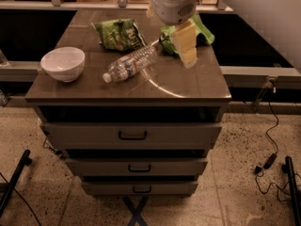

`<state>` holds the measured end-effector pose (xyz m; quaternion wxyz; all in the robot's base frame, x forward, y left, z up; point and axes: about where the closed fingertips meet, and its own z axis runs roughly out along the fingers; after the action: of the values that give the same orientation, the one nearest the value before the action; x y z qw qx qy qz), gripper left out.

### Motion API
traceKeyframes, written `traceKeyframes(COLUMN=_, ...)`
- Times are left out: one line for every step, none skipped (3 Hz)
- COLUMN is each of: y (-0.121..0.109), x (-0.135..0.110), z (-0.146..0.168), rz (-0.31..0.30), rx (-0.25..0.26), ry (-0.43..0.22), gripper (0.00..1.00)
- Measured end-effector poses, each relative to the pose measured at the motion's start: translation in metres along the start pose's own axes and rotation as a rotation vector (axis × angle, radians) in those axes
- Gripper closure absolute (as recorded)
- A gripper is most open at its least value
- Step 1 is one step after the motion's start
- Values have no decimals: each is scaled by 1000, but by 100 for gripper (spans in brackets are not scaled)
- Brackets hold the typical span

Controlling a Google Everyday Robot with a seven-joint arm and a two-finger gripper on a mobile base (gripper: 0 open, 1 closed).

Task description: Place water bottle upright

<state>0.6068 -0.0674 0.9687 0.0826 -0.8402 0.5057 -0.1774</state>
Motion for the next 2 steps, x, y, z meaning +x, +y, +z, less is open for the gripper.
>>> traceKeyframes(y=-1, x=0, z=0, rz=-23, rx=7, ry=0, gripper=0)
traceKeyframes(y=-12, x=-13, z=5, rz=-92, rx=-1, ry=-34, gripper=0)
